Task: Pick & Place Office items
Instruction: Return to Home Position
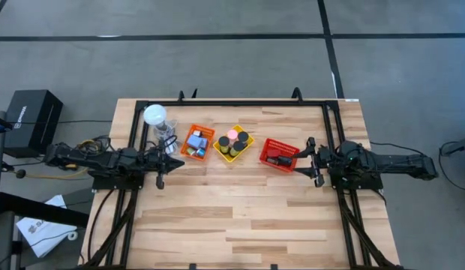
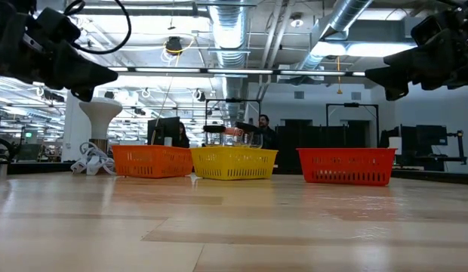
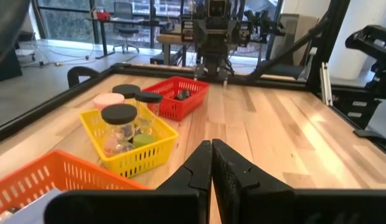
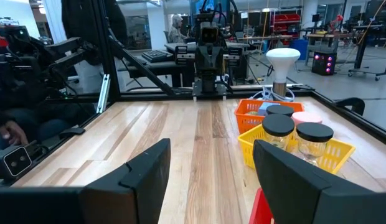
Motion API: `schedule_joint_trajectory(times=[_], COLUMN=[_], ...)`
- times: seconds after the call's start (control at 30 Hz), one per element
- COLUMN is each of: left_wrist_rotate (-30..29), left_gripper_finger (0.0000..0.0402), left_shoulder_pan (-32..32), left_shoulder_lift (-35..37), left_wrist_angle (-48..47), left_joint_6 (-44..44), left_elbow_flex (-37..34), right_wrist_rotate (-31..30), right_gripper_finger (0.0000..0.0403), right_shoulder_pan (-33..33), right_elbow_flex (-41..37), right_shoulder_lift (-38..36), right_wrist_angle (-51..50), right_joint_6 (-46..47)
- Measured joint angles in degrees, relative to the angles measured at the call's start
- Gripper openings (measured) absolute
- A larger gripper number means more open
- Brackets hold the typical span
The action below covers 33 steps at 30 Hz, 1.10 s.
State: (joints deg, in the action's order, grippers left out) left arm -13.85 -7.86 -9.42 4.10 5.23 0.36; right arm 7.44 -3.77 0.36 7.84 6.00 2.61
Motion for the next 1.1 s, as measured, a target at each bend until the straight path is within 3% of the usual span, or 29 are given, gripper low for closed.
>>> schedule_joint_trajectory(times=[1.1], left_wrist_rotate=[-0.11], left_gripper_finger=[0.0003], left_shoulder_pan=[0.00], left_shoulder_lift=[-2.74], left_wrist_angle=[0.79], left_joint_6=[-0.02], left_elbow_flex=[0.00], right_wrist_rotate=[0.00], right_gripper_finger=[0.0221], right_shoulder_pan=[0.00], right_elbow_flex=[-0.07], right_shoulder_lift=[0.00], right_wrist_angle=[0.00], right_joint_6=[0.00])
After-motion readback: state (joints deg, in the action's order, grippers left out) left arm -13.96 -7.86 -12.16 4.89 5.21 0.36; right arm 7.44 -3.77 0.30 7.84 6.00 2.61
